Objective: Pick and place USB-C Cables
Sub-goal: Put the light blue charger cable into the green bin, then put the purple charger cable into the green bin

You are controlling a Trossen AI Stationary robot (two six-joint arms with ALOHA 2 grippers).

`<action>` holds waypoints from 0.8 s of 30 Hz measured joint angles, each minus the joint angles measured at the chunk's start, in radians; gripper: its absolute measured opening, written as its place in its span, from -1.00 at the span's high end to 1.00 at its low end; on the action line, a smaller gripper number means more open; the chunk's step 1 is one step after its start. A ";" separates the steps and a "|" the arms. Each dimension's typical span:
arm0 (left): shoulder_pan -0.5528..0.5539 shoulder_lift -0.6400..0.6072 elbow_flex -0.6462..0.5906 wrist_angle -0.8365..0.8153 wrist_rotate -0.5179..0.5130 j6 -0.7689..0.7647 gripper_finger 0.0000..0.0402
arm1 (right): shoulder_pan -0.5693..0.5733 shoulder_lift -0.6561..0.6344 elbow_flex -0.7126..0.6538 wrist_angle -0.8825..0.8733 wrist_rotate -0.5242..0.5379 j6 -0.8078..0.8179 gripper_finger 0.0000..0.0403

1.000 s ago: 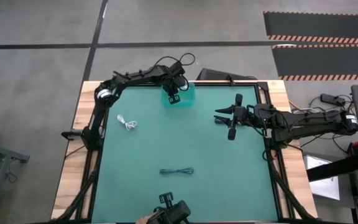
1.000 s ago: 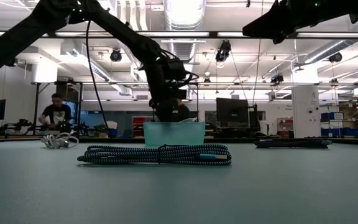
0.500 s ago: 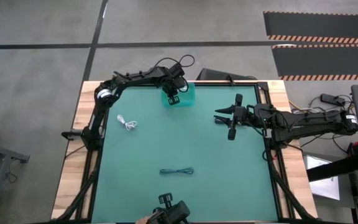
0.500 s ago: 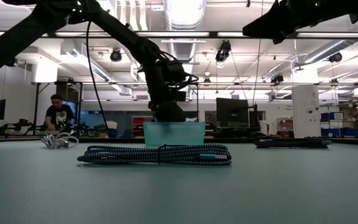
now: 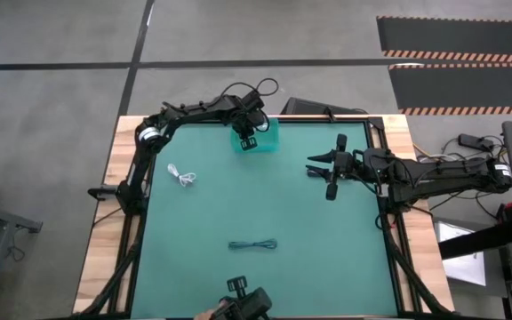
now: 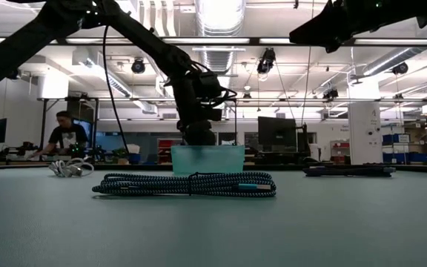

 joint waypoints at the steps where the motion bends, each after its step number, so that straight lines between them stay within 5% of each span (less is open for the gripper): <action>1: 0.000 0.000 0.000 0.000 0.000 0.000 0.91 | 0.000 0.000 0.000 0.000 0.000 0.000 0.50; 15: -0.001 0.000 0.000 -0.002 0.000 -0.004 0.43 | 0.000 0.000 0.000 0.000 0.000 0.000 0.50; 24: -0.011 -0.055 0.000 -0.004 0.001 -0.004 0.37 | 0.000 0.000 0.000 -0.003 0.000 -0.002 0.57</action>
